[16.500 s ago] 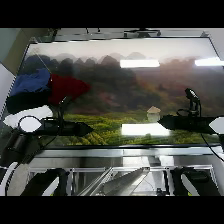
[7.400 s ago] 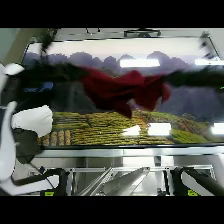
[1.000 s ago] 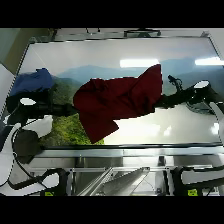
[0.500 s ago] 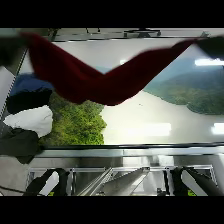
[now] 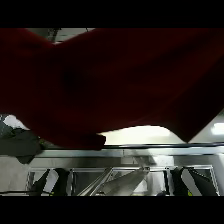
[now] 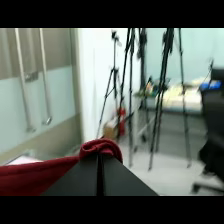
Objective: Fold the shirts.
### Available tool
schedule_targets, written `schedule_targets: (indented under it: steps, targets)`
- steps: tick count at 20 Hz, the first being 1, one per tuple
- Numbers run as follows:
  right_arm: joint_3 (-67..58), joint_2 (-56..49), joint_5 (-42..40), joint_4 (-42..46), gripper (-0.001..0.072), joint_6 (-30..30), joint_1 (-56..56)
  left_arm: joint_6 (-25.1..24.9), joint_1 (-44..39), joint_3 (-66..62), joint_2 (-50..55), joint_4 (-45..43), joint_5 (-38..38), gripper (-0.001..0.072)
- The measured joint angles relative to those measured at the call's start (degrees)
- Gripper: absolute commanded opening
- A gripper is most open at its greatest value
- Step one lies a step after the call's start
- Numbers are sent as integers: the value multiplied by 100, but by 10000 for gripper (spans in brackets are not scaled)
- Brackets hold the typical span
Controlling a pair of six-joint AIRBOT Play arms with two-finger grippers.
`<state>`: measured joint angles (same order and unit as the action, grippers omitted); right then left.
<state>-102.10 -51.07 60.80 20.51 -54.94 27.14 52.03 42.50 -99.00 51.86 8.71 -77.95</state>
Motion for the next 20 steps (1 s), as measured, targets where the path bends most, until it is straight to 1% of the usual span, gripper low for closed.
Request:
schedule_targets:
  steps: [2, 4, 6, 8, 9, 12, 15, 18, 20]
  targets:
    - [203, -461, 293, 114, 18, -173, -164, 48, -682, 369, 337, -592, -37, 24]
    - [636, -990, 472, 439, 18, -330, -398, 90, -1543, 789, 831, -1469, 131, 24]
    - [1182, -1493, 407, 776, 18, -404, -599, 90, -2345, 1143, 1460, -2321, 503, 24]
    - [1744, -2072, 146, 1152, 17, -455, -710, 92, -2920, 1368, 2225, -3082, 933, 23]
    - [1961, -2402, 4, 1290, 17, -466, -745, 92, -3117, 1425, 2605, -3303, 1119, 21]
    - [2302, -3412, -334, 1687, 17, -472, -804, 94, -3488, 1532, 3762, -3792, 1740, 20]
    - [2302, -4205, -791, 1873, 17, -492, -811, 94, -3633, 1388, 4629, -4015, 2354, 20]
    - [1891, -4857, -1049, 1945, 17, -492, -826, 101, -3709, 776, 5342, -4122, 2481, 14]
    - [1602, -5106, -1119, 2052, 17, -503, -824, 256, -3742, 321, 5646, -4347, 2391, 14]
